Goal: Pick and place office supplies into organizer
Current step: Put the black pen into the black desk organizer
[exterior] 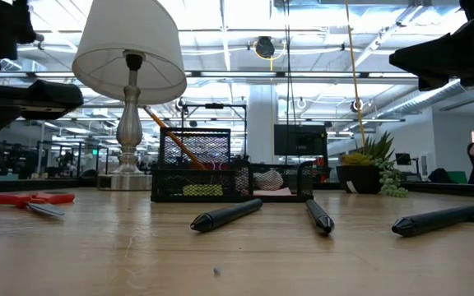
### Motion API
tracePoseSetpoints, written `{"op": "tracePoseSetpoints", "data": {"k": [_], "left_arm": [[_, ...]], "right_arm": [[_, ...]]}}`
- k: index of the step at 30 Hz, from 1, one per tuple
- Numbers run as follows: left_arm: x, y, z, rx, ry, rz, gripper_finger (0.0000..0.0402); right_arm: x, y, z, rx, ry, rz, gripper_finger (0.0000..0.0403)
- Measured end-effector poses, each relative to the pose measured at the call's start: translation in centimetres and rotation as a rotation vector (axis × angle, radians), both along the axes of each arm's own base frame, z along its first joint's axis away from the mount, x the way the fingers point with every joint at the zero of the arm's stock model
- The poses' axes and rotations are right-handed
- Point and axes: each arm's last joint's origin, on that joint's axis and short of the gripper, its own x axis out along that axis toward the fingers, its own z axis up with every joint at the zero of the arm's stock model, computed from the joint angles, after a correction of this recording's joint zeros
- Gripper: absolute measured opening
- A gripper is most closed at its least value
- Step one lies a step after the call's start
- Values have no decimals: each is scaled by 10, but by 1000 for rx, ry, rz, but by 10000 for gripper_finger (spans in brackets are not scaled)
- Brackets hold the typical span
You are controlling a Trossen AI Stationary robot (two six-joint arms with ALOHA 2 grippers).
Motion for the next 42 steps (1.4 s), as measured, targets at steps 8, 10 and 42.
{"op": "tracePoseSetpoints", "data": {"k": [8,10,42], "left_arm": [[0,1,2,-12,-12,81,40],[2,3,4,-11,-49,149,48],[17,65,142,23,-934,492,40]], "right_arm": [[0,0,0,0,0,0,43],[0,0,0,0,0,0,43],[0,0,0,0,0,0,43]]}}
